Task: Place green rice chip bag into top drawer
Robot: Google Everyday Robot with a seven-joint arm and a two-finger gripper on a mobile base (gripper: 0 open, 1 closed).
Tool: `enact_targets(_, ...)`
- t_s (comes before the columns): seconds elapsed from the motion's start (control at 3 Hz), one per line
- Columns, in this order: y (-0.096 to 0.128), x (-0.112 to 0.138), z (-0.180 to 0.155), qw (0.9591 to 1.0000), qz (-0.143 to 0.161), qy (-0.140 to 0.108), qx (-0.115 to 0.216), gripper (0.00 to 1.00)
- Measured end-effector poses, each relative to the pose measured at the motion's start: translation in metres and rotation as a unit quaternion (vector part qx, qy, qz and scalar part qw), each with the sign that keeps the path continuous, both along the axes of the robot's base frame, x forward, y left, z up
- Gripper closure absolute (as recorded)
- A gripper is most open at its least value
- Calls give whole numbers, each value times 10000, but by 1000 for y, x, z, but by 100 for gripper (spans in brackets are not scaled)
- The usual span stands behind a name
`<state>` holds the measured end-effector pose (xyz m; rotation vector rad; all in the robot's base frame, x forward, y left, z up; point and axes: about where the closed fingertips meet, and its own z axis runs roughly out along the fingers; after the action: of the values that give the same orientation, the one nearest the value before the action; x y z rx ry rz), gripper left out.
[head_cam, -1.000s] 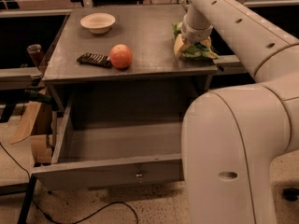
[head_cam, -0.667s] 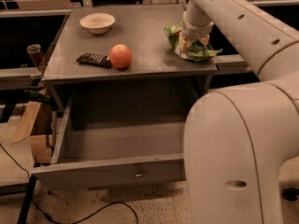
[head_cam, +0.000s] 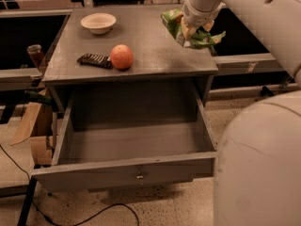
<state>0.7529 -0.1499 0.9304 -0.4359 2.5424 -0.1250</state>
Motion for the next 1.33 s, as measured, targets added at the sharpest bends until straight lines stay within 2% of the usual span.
enact_targets(0.33, 8, -34, 31, 9987, 452, -164, 153, 100)
enact_targets(0.67, 19, -71, 32, 9920, 1185, 112, 422, 100)
enact_targets(1.0, 39, -118, 6, 9703, 2168, 790, 724, 100)
enact_targets(1.33, 61, -164, -35, 9335, 3058, 1609, 960, 100)
